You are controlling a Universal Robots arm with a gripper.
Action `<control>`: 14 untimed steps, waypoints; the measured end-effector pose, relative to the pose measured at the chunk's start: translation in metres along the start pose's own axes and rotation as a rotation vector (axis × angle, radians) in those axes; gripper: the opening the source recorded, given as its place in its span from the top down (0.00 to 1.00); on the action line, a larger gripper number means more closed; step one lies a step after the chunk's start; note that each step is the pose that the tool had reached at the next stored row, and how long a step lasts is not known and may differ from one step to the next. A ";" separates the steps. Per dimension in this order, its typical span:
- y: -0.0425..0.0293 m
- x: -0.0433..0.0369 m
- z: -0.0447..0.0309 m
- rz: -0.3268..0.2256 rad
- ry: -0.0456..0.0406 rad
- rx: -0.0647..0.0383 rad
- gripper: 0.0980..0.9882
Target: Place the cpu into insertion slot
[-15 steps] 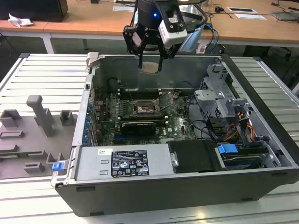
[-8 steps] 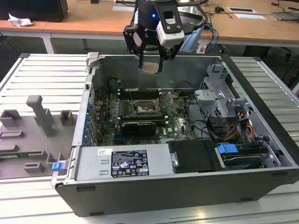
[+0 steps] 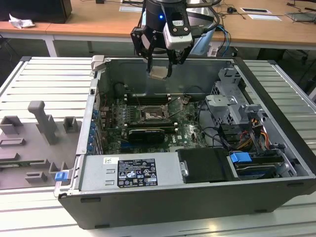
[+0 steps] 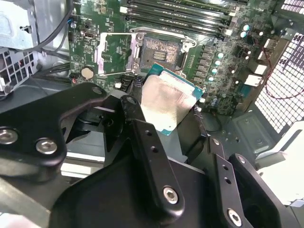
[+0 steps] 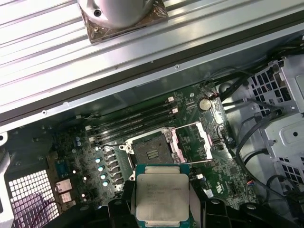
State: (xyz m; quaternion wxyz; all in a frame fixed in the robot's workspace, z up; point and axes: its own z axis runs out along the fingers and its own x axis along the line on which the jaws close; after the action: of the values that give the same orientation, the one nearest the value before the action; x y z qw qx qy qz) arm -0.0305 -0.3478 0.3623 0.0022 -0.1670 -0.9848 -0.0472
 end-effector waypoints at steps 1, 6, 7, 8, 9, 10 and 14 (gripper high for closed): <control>0.0000 -0.0001 0.0001 0.001 0.0010 0.001 0.51; 0.0001 -0.0005 0.0005 0.005 0.0020 0.004 0.51; 0.0001 -0.0005 0.0005 0.011 0.0015 0.003 0.51; 0.0001 -0.0005 0.0006 0.024 0.0003 0.003 0.51; 0.0001 -0.0005 0.0007 0.033 -0.0005 0.003 0.51; 0.0001 -0.0006 0.0008 0.047 -0.0018 0.003 0.51; 0.0001 -0.0006 0.0012 0.088 -0.0064 0.004 0.51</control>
State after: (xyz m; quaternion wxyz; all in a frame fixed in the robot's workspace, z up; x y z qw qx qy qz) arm -0.0299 -0.3478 0.3611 0.0014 -0.2105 -0.9766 -0.0446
